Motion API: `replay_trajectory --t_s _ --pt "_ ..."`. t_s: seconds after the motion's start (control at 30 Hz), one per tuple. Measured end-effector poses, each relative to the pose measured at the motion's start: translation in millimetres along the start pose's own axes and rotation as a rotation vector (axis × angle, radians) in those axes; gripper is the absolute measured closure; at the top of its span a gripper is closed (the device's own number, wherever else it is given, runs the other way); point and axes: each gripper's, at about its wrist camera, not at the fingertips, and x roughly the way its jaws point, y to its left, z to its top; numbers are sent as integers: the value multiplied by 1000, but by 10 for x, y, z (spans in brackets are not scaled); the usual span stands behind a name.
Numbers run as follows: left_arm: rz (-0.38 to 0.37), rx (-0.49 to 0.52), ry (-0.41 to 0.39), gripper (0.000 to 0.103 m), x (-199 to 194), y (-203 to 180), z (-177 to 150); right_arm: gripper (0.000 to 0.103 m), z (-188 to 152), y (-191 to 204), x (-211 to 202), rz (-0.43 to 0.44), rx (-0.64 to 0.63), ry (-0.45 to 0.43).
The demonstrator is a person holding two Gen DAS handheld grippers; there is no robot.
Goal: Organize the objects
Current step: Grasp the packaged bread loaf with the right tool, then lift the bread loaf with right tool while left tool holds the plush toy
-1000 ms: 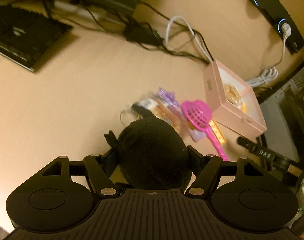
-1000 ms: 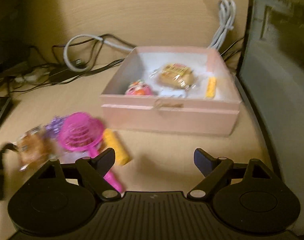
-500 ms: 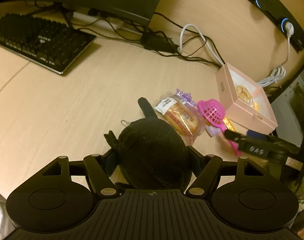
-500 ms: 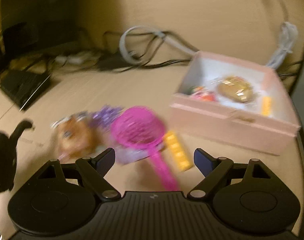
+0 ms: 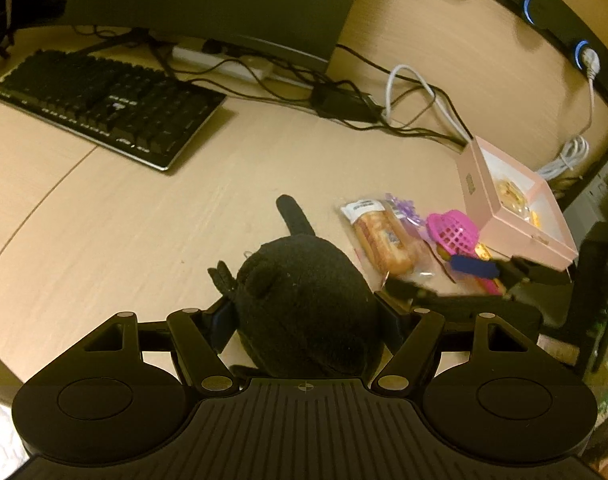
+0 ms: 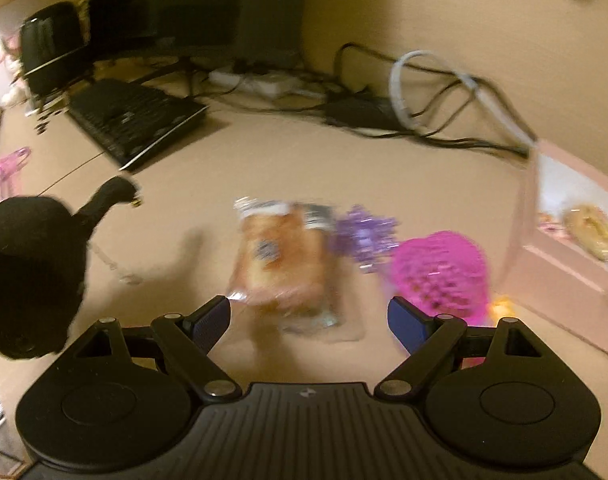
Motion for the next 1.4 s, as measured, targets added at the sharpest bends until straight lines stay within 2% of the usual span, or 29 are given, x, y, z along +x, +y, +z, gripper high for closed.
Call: replay_trajectory --t_s 0.07,0.13,0.23,0.33,0.47,0.67,0.7,0.73,0.8,0.97,1.2,1.4 --pt "5 -19 -8 27 -7 73 19 16 -6 65 -27 62 -19 8" --pt "11 -36 -14 27 -18 155 36 16 15 107 -78 70 -28 -4" --pt "9 -58 -13 27 -18 270 44 16 117 84 -151 48 29 -29" --pt "-10 -59 5 27 18 325 28 11 260 78 -133 0 73 -60" --pt "-32 -45 35 27 88 343 12 11 424 166 116 -63 46 -42" --pt "-60 -35 55 27 146 382 14 11 449 226 423 -86 36 23" --pt "-64 -31 60 27 166 380 17 17 435 232 433 -88 35 30" --pt "-70 -27 67 27 192 374 17 25 419 236 426 -85 36 36" --pt "-82 -26 80 27 242 363 14 46 370 240 388 -84 34 60" --pt "-137 29 113 27 370 161 8 47 113 150 123 -119 38 84" --pt "-218 152 159 27 542 -318 -61 47 -379 -166 -371 -227 136 99" --pt "-257 251 197 27 665 -671 -136 47 -617 -370 -565 -315 220 84"
